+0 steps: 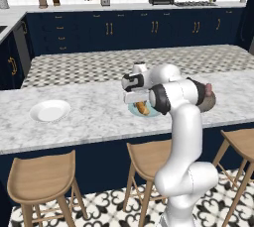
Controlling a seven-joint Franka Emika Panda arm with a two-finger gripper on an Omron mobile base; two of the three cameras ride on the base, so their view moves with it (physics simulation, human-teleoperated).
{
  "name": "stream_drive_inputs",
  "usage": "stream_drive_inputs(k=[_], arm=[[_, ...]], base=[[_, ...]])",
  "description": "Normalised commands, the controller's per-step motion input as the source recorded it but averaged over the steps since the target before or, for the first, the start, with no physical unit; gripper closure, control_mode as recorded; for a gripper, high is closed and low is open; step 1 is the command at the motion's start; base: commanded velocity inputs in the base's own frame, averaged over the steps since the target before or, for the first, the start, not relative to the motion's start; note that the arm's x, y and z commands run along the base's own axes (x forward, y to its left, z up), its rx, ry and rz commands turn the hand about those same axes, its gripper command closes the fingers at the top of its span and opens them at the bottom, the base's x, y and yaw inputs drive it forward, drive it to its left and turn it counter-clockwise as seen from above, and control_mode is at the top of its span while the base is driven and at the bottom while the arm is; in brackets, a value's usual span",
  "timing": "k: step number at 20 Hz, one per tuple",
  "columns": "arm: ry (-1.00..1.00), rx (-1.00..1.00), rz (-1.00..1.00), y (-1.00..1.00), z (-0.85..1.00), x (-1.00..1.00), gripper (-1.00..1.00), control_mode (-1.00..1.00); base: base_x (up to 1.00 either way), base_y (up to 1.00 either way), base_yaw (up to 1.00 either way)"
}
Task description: Place one bun and one sausage from the bowl on each plate.
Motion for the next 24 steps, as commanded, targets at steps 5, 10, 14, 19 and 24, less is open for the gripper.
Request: stream_drive_inputs(k=[5, 10, 14, 19, 24], arm=[[0.00, 0.00, 0.00, 0.00, 0.00, 0.07, -1.00, -1.00], [-0.03, 0.02, 0.00, 0.00, 0.31, 0.00, -1.00, -1.00], [-0.06, 0.05, -0.01, -0.54, 0.85, -0.47, -1.00, -1.00], [-0.10, 0.00, 0.00, -0.80, 0.79, -0.42, -1.00, -1.00], [-0.12, 0.00, 0.00, -0.84, 0.55, -0.34, -1.00, -1.00]], base=[[0.00, 0.00, 0.00], [0.00, 0.00, 0.00], [0.00, 0.00, 0.00], [0.00, 0.00, 0.00], [0.00, 0.00, 0.00]])
